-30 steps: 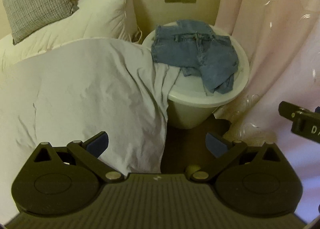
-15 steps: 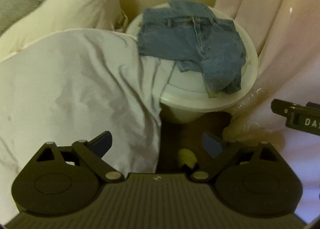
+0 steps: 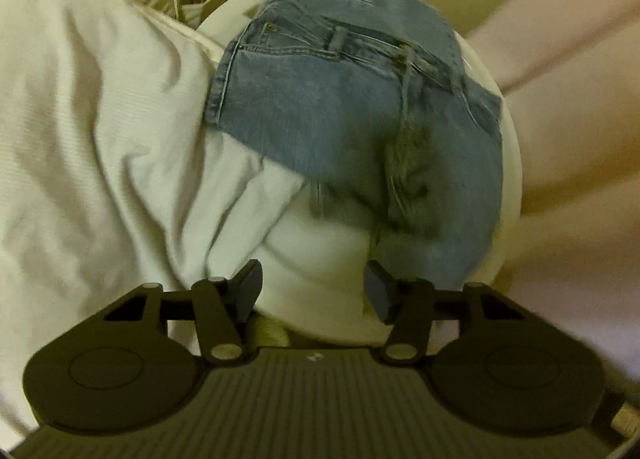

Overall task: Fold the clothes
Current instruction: 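Grasp the blue jeans with the left gripper while the right gripper grasps them too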

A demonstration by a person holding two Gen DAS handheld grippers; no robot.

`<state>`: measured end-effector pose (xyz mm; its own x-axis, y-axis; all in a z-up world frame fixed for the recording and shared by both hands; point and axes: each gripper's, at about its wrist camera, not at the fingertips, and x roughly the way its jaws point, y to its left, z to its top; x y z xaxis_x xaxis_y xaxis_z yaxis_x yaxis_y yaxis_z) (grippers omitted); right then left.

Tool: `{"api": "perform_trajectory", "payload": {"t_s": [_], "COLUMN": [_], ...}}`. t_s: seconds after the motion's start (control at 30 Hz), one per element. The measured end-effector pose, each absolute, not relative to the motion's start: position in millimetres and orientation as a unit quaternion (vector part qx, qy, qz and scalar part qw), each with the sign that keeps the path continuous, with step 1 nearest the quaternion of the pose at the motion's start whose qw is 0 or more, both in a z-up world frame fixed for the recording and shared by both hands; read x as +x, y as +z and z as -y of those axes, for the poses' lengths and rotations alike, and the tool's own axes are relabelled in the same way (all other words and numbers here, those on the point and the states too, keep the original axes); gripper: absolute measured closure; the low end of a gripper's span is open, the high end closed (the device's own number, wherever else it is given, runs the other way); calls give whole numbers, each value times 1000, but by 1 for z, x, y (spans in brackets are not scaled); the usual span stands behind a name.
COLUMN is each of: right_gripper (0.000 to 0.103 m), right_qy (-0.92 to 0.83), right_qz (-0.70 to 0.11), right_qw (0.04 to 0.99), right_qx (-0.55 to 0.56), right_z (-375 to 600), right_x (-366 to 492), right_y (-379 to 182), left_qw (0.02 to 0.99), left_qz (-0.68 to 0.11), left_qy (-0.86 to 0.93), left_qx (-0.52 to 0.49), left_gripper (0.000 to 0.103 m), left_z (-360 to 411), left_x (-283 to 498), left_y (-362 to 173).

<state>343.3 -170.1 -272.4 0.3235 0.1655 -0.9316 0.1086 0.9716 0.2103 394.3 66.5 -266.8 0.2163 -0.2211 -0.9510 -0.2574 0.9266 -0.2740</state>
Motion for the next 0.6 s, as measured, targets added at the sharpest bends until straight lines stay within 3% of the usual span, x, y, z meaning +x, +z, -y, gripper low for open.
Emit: {"api": "perform_trajectory", "payload": {"t_s": [0.47, 0.6], "right_gripper": [0, 0], "right_qy": [26, 37], "right_qz": [-605, -610], "right_qw": [763, 754], "right_qx": [224, 241], "right_z": [173, 169], "right_x": [398, 400], "right_y": [-338, -344], "left_qw": [693, 694], "left_qz": [-645, -635], "left_qy": [75, 66], "left_qx": [-314, -334], "left_gripper": [37, 33], "left_z": [-92, -96], "left_x": [466, 473], "left_y": [-358, -359]}}
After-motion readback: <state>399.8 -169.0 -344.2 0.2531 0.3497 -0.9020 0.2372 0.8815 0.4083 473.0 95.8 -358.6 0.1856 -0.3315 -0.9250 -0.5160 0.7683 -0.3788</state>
